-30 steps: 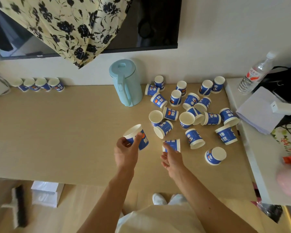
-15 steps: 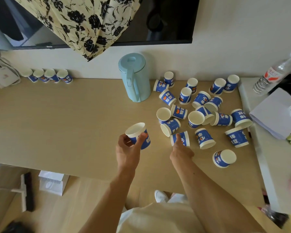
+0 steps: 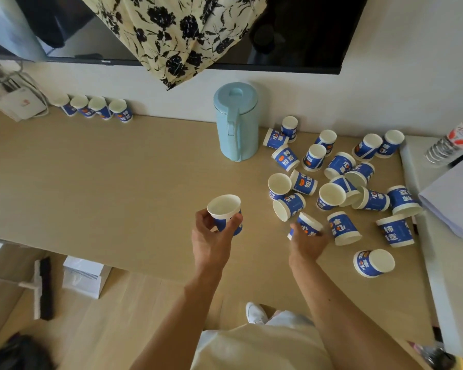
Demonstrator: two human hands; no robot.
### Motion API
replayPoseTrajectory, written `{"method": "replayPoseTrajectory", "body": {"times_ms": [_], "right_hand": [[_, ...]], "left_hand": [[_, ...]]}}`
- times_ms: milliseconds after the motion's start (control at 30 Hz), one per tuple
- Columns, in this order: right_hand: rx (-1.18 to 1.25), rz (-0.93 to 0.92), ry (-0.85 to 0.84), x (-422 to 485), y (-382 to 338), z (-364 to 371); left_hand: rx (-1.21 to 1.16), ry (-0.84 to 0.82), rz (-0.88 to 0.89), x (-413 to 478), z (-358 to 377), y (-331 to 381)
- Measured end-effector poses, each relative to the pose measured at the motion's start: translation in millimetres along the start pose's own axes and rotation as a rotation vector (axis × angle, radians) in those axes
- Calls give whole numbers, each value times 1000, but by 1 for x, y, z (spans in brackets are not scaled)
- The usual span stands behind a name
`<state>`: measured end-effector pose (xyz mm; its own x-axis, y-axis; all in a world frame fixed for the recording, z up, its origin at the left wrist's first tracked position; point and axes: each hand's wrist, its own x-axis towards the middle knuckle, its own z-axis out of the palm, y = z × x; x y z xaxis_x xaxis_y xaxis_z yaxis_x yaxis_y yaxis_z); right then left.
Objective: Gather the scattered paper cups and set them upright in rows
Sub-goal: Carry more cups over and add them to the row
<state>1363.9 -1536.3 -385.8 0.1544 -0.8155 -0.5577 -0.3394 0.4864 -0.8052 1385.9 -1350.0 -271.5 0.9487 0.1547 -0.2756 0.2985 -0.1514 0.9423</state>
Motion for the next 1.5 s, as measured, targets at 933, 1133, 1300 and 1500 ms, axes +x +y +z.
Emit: {"method": "replayPoseTrajectory", "body": {"times_ms": [933,1133,1300,1500], "right_hand": [[-126,-529,-800,-351,61,232],[-156,-513,-804,-373,74,273],[-142,-466,-741,-370,84,317],[-97,-400,-663,-362,90,383]], "left_hand": [[-178,352,77,139,-377,-7],[-156,339,61,179,-417,-8],[-114,249,58,235,-418,-5],[18,134,67,313,-427,-2]]}}
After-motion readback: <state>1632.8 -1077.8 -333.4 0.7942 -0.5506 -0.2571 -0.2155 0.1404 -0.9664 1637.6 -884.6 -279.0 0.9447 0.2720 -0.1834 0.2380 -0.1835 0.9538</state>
